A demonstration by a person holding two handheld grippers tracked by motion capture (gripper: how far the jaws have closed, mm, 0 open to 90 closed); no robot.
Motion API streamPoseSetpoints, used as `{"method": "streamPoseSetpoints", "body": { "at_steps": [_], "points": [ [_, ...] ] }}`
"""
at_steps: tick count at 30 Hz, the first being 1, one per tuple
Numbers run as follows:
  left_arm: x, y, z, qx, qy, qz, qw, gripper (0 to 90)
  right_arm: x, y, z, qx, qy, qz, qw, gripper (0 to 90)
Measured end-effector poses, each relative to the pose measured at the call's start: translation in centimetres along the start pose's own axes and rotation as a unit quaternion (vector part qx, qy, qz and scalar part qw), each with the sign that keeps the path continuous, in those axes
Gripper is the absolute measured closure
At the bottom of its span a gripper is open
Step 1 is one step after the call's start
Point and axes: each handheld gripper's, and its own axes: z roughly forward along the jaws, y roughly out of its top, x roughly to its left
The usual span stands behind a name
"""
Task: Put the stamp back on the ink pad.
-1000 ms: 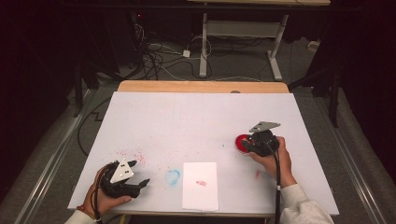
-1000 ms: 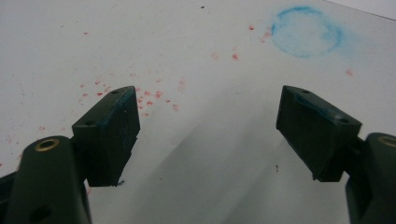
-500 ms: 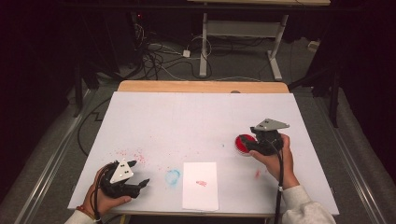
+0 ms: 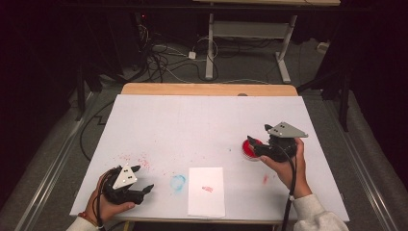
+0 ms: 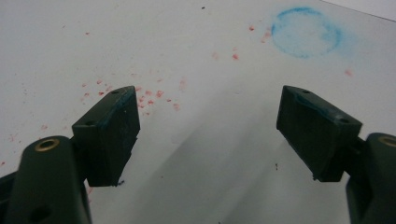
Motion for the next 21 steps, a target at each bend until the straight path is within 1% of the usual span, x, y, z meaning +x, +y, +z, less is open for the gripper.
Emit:
{"method": "streamPoseSetpoints", "body": {
  "at_steps": [1,4,8,12,14,17,19,21],
  "points": [
    [0.0,0.0,0.0,0.0,0.0,0.0,1.0,20.7,0.1,0.0,-0.2,-0.004,-0.002,-0.001,1.0,27.6],
    [0.0,0.0,0.0,0.0,0.0,0.0,1.0,20.7,0.4,0.0,-0.6,-0.012,0.0,-0.01,0.9999,25.3],
    [0.0,0.0,-0.1,-0.002,0.0,-0.001,1.0,20.7,0.8,-0.1,-1.4,-0.022,0.004,-0.018,0.9996,24.7],
    [0.0,0.0,-0.1,-0.002,-0.001,-0.001,1.0,20.7,1.3,-0.3,-2.1,-0.028,-0.012,-0.033,0.999,23.7],
    [0.1,0.0,-0.1,-0.003,-0.001,-0.002,1.0,20.7,1.4,-0.5,-2.5,-0.029,-0.013,-0.04,0.9987,23.0],
    [0.0,0.1,-0.1,-0.004,-0.001,-0.002,1.0,20.7,1.4,-0.8,-3.2,-0.037,-0.007,-0.038,0.9986,22.7],
    [0.0,0.1,0.0,-0.004,-0.001,-0.001,1.0,20.7,1.5,-1.0,-3.6,-0.043,-0.009,-0.041,0.9982,22.6],
    [0.0,0.2,0.0,-0.003,-0.002,-0.001,1.0,20.7,1.5,-1.3,-4.0,-0.047,-0.003,-0.041,0.998,22.6]
  ]
}}
